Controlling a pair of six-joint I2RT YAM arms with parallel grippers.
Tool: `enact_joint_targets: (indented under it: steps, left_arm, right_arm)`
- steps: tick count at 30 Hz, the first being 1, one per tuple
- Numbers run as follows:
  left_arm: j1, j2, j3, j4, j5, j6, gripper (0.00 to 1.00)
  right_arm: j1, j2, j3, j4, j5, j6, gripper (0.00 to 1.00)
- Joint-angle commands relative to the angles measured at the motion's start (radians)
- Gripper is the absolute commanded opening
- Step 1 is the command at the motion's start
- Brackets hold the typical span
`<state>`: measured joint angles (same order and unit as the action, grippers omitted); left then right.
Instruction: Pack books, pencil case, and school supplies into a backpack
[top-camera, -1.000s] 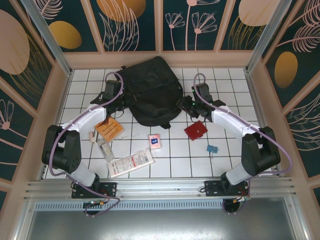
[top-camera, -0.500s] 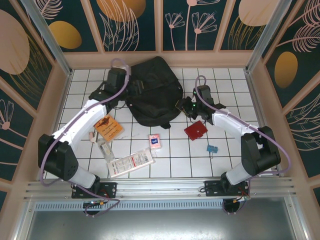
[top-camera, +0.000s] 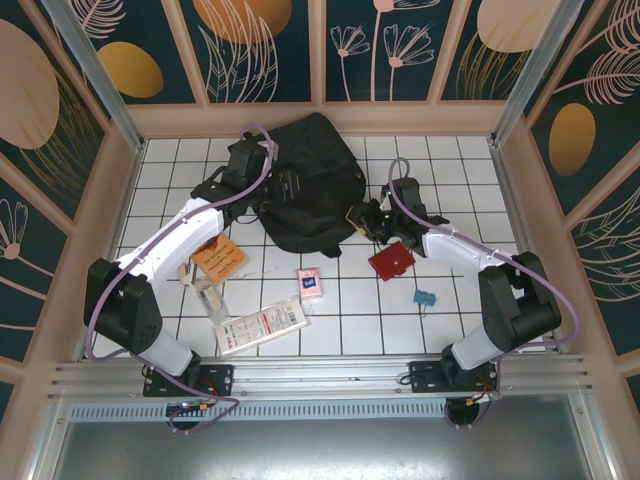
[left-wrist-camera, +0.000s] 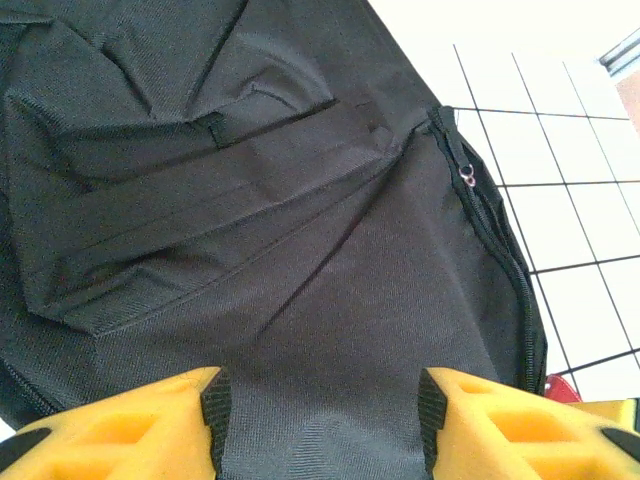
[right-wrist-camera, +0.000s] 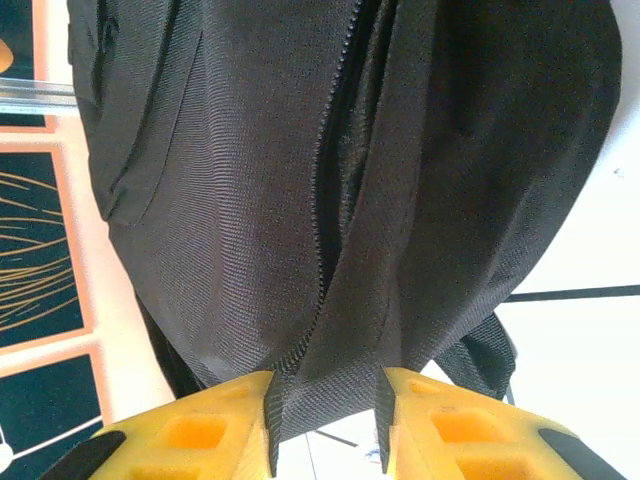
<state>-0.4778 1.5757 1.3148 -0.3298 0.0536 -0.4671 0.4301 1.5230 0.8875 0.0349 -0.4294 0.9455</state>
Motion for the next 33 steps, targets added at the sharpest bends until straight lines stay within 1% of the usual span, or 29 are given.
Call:
enact_joint_targets:
  steps: [1,11,13,15,16,18,19,26,28,33]
  left_arm:
    - [0.004,-0.007,-0.017,0.006,0.021,0.012,0.54]
    - [0.004,-0.001,-0.004,0.001,0.044,0.008,0.54]
    - [0.004,0.003,0.000,0.000,0.045,0.008,0.53]
    - [0.002,0.006,0.000,0.005,0.048,0.005,0.53]
    - [0.001,0.007,0.000,0.007,0.049,0.004,0.53]
    - [-0.007,0.016,0.003,0.009,0.052,0.002,0.53]
    - [-0.013,0.023,0.007,0.008,0.055,0.002,0.53]
    - [-0.069,0.105,0.069,-0.028,0.067,0.047,0.55]
    - [-0.092,0.156,0.125,-0.076,0.069,0.089,0.57]
    - [-0.158,0.257,0.209,-0.168,0.027,0.209,0.59]
  right_arm:
    - [0.009,-0.016,-0.003,0.046,-0.024,0.007,0.33]
    - [0.009,0.058,0.022,0.020,-0.022,-0.004,0.36]
    - [0.008,0.067,0.023,0.009,-0.019,-0.008,0.34]
    - [0.007,0.068,0.021,0.008,-0.014,-0.007,0.28]
    - [0.007,0.068,0.021,0.011,-0.010,-0.005,0.23]
    - [0.007,0.065,0.018,0.012,0.001,-0.005,0.06]
    - [0.006,0.062,0.016,0.021,0.002,-0.004,0.00]
    - [-0.005,0.024,-0.058,0.183,-0.037,0.026,0.00]
    - [-0.011,0.014,-0.078,0.223,-0.050,0.027,0.00]
    - [-0.020,0.003,-0.122,0.295,-0.080,0.034,0.00]
